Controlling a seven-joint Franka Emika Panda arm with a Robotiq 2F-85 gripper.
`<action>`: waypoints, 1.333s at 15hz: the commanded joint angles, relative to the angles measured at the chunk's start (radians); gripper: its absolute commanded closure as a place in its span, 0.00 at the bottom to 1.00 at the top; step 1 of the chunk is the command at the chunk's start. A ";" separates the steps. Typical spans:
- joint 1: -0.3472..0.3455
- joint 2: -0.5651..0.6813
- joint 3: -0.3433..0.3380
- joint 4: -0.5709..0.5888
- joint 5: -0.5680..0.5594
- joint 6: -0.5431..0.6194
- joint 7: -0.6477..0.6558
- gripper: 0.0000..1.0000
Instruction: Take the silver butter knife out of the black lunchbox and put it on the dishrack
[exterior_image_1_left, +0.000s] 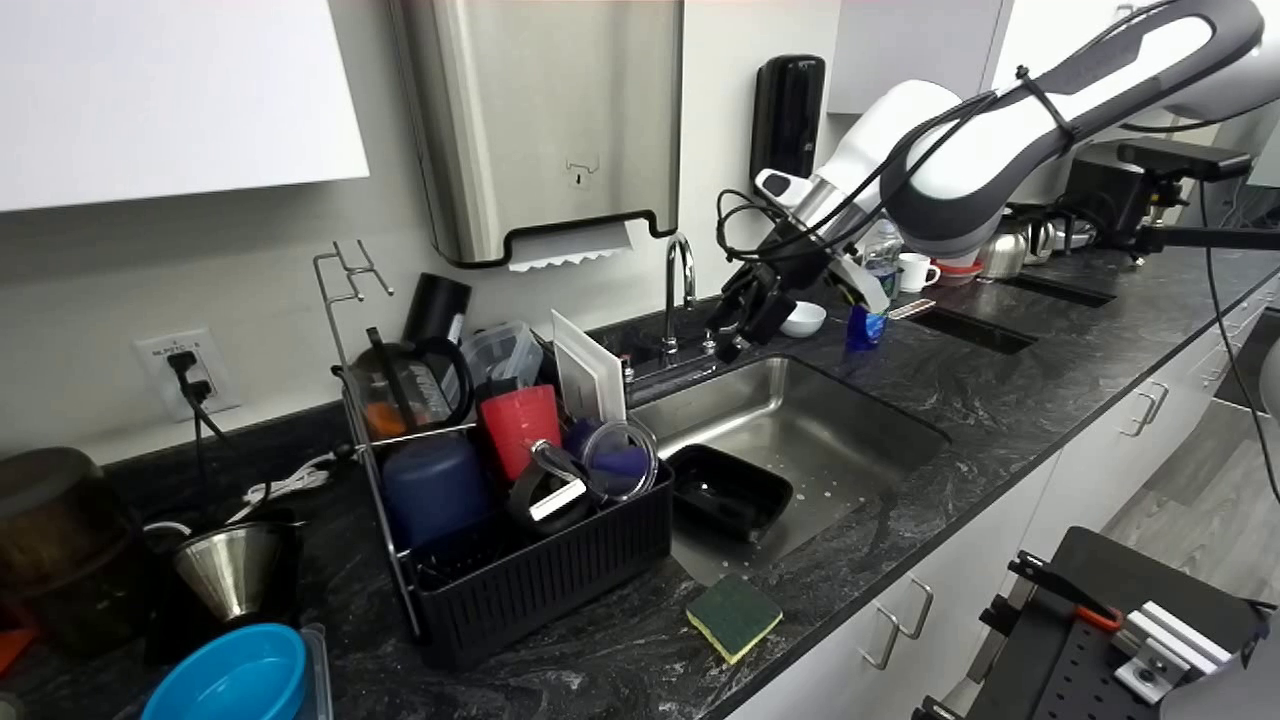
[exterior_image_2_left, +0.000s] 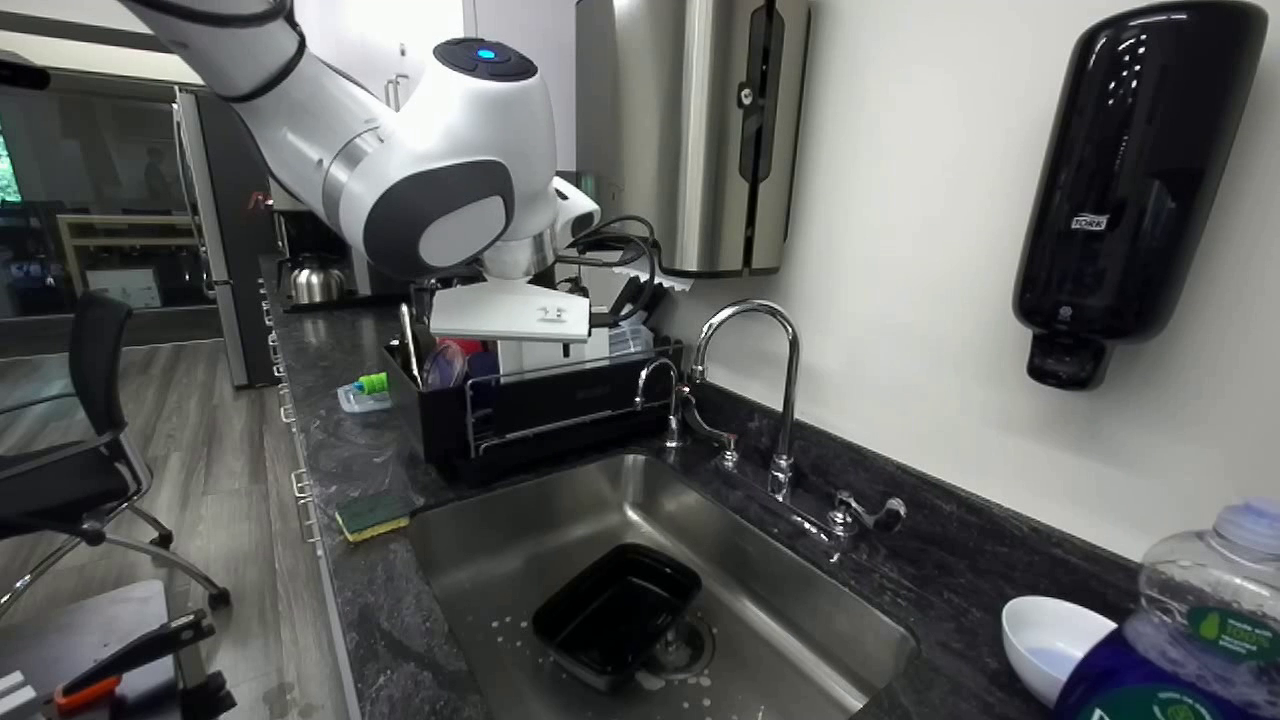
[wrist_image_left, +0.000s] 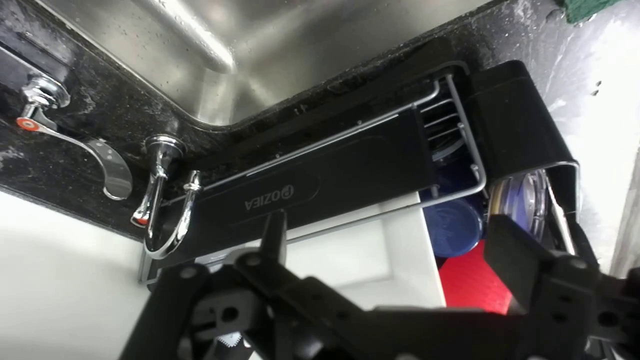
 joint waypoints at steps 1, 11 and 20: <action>-0.024 -0.130 0.009 -0.021 -0.004 0.110 0.118 0.00; -0.072 -0.449 0.080 -0.027 0.006 0.228 0.421 0.00; -0.178 -0.657 0.177 0.015 -0.010 0.134 0.656 0.00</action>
